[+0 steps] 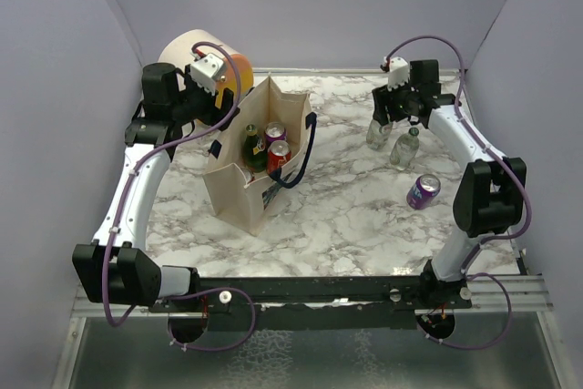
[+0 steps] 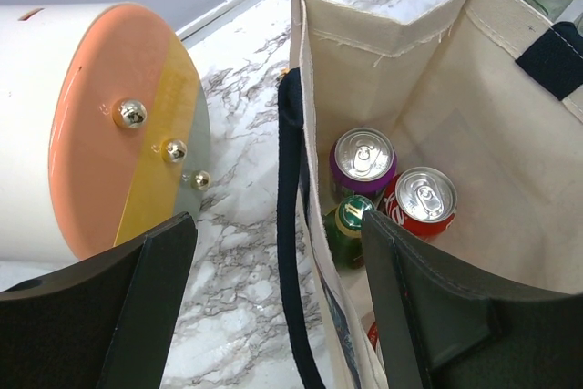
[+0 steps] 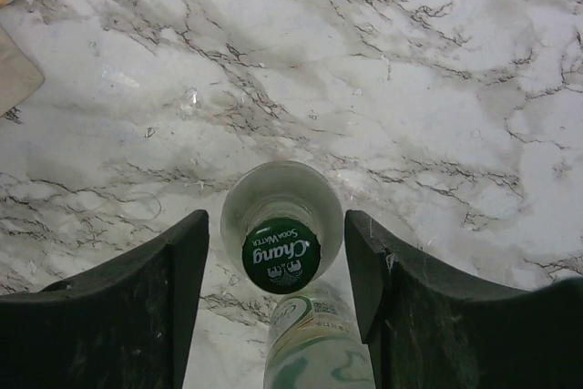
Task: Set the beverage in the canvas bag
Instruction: Pick up the drink from the center of the board.
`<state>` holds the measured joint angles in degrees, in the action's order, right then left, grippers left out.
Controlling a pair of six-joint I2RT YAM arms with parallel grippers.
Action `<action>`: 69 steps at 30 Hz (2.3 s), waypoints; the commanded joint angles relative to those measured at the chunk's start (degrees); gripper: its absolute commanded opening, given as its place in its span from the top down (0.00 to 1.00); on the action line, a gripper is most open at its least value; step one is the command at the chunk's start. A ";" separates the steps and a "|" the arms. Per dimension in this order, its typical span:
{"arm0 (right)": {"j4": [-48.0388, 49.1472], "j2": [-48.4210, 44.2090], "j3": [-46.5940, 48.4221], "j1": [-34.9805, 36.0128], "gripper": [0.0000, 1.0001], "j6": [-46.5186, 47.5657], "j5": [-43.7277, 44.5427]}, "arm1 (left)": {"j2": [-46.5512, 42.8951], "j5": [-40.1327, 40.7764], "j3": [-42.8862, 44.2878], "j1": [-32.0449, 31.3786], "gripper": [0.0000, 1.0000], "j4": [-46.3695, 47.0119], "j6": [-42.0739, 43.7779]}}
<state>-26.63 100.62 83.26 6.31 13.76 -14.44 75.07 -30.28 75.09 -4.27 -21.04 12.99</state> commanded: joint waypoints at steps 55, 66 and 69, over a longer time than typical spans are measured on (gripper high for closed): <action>-3.37 -1.59 8.72 0.43 0.99 1.98 -7.21 | 4.82 -10.40 5.55 -8.81 0.25 2.86 3.66; -9.33 -3.50 19.90 3.12 0.99 0.31 -10.96 | 2.88 -12.35 7.08 -15.33 0.25 -9.07 3.97; -10.13 -4.08 23.55 4.59 0.99 -0.95 -11.61 | 1.66 -12.51 6.91 -17.71 0.25 -12.34 4.31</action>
<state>-38.68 102.15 99.94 8.78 15.16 -21.82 79.64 -40.60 80.68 -19.42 -26.98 16.32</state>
